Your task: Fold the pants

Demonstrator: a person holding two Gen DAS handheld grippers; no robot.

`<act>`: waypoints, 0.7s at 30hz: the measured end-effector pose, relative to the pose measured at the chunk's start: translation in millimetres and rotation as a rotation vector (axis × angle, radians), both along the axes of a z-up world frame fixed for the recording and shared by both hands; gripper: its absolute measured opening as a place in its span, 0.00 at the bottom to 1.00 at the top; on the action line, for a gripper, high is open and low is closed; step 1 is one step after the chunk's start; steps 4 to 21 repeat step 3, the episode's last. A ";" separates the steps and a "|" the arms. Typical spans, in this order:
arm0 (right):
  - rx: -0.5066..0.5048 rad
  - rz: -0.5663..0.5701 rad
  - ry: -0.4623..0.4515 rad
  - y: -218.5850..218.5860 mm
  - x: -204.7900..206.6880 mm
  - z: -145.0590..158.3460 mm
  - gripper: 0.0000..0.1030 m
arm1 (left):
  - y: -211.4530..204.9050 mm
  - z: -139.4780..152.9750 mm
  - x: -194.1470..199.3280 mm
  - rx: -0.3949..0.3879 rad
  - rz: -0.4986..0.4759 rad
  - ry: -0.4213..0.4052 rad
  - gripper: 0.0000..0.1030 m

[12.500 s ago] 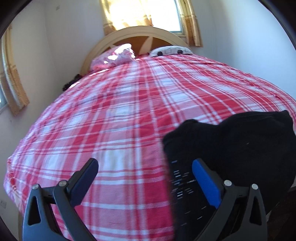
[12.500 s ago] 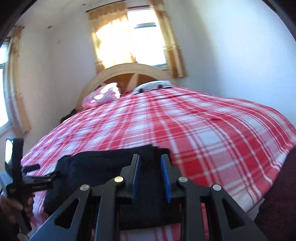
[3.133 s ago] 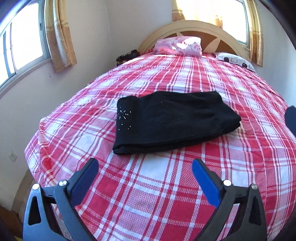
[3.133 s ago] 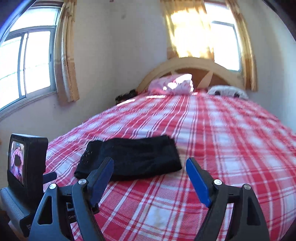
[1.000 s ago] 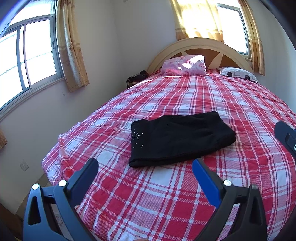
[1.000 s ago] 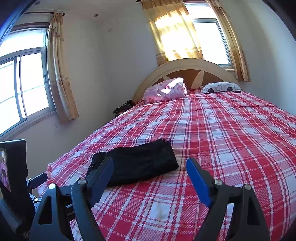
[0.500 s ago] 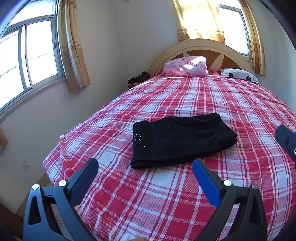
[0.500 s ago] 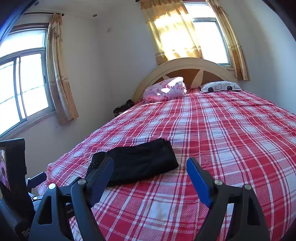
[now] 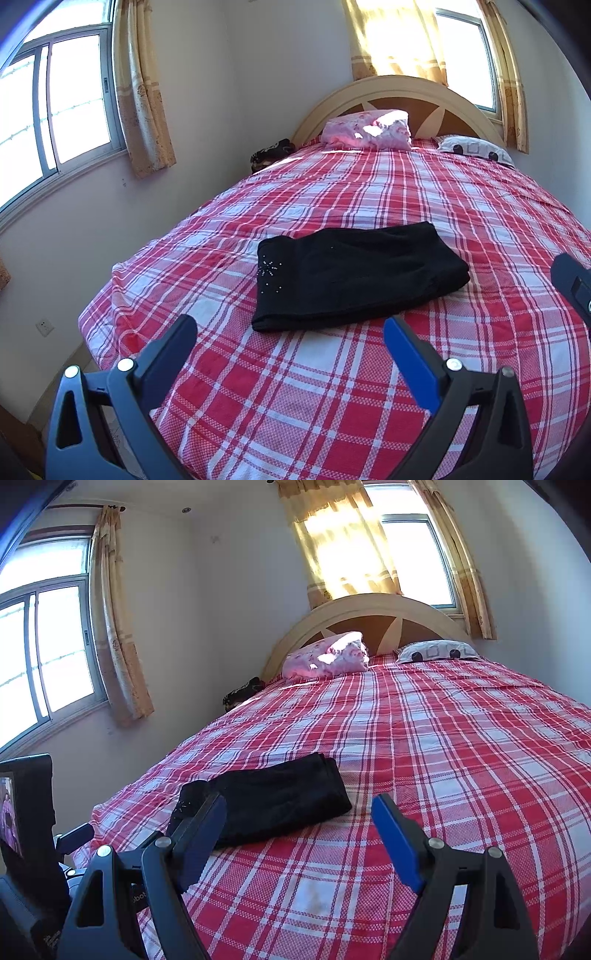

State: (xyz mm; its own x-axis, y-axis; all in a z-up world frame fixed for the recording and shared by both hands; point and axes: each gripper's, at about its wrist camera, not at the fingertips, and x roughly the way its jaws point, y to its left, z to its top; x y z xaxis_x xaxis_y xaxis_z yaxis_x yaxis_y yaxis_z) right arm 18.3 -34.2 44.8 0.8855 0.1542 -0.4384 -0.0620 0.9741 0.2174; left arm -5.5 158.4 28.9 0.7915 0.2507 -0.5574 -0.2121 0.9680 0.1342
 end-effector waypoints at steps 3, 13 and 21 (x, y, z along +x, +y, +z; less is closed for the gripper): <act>0.002 -0.004 0.004 -0.6 0.2 -0.9 0.80 | 2.3 -1.1 2.9 -0.011 0.004 0.011 1.00; 0.002 -0.004 0.004 -0.6 0.2 -0.9 0.80 | 2.3 -1.1 2.9 -0.011 0.004 0.011 1.00; 0.002 -0.004 0.004 -0.6 0.2 -0.9 0.80 | 2.3 -1.1 2.9 -0.011 0.004 0.011 1.00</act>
